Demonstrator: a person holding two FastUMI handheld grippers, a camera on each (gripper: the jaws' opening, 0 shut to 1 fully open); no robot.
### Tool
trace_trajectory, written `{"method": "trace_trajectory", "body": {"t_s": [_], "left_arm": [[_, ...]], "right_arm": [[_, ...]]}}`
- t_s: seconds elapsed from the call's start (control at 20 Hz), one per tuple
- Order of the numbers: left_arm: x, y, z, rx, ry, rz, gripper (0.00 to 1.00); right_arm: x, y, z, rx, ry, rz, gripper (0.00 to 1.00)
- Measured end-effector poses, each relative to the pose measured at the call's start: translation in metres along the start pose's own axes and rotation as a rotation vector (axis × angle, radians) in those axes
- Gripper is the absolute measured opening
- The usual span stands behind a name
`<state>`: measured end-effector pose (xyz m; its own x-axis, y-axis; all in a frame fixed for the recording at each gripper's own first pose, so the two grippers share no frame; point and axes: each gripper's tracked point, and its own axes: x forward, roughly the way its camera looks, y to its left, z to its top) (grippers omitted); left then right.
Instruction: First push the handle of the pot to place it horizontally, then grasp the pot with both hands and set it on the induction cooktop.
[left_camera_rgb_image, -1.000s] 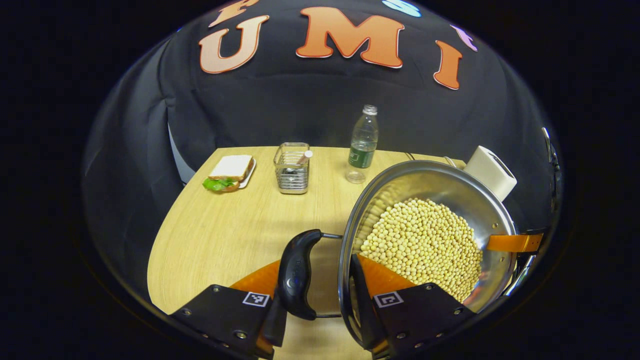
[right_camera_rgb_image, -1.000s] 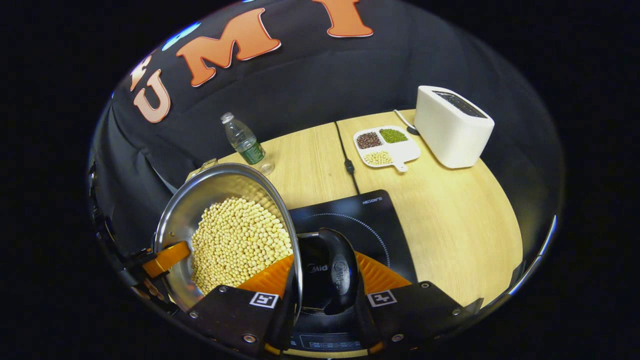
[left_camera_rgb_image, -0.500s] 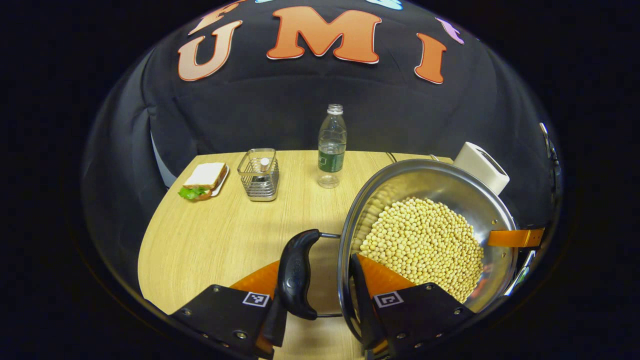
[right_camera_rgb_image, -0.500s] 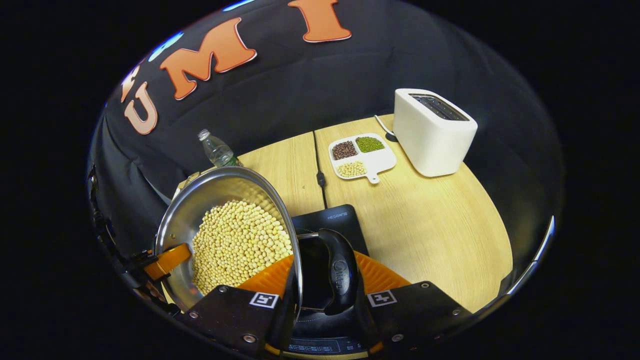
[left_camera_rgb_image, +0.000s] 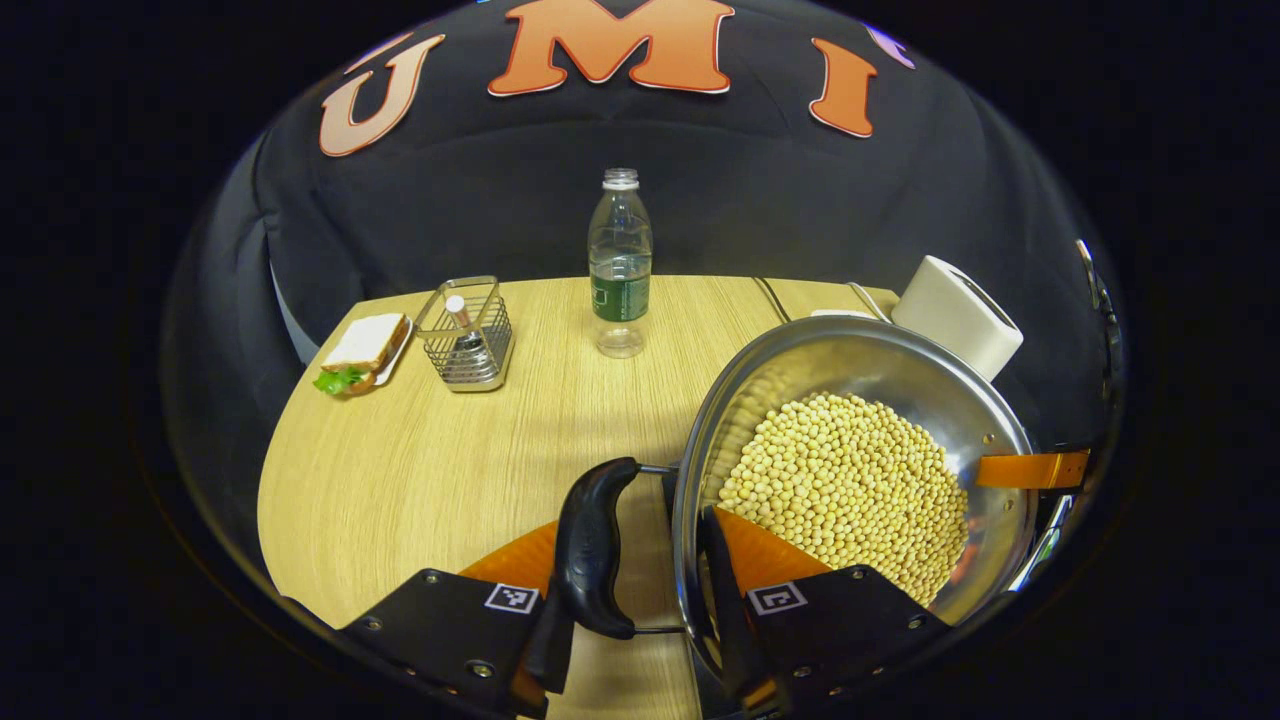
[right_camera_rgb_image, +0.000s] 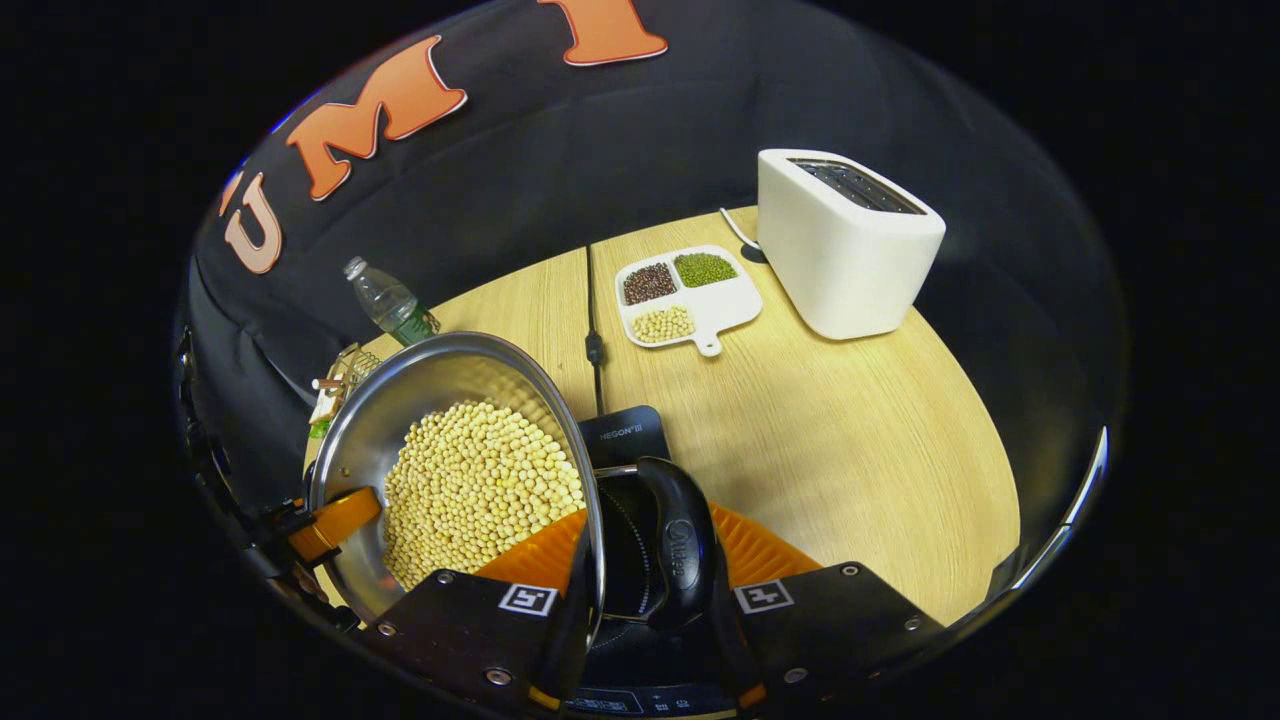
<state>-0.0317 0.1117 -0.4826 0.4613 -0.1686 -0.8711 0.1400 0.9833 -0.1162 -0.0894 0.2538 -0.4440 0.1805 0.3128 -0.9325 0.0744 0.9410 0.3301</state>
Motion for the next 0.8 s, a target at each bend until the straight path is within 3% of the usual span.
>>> {"method": "trace_trajectory", "body": {"t_s": [0.2, 0.25, 0.3, 0.5, 0.55, 0.75, 0.8], "left_arm": [[-0.001, 0.001, 0.002, -0.004, 0.028, -0.004, 0.6], [-0.002, 0.001, 0.003, -0.002, 0.032, -0.004, 0.6], [-0.004, 0.003, 0.005, 0.0, 0.038, -0.006, 0.6], [-0.002, 0.002, 0.004, -0.001, 0.042, -0.014, 0.6], [-0.002, 0.002, 0.002, -0.007, 0.043, -0.016, 0.6], [-0.005, 0.0, -0.007, -0.001, 0.065, -0.023, 0.63], [-0.009, 0.001, -0.006, 0.011, 0.06, -0.022, 0.69]], "right_arm": [[0.001, 0.002, -0.004, 0.005, 0.024, -0.012, 0.5], [0.001, 0.002, -0.005, 0.007, 0.028, -0.015, 0.46], [0.0, 0.002, -0.004, 0.01, 0.032, -0.016, 0.5], [-0.001, -0.001, -0.004, 0.008, 0.027, -0.015, 0.5], [0.001, 0.0, -0.007, 0.011, 0.029, -0.014, 0.46], [0.003, 0.0, -0.009, 0.018, 0.034, 0.0, 0.53], [0.004, -0.001, -0.008, 0.011, 0.027, -0.003, 0.57]]}}
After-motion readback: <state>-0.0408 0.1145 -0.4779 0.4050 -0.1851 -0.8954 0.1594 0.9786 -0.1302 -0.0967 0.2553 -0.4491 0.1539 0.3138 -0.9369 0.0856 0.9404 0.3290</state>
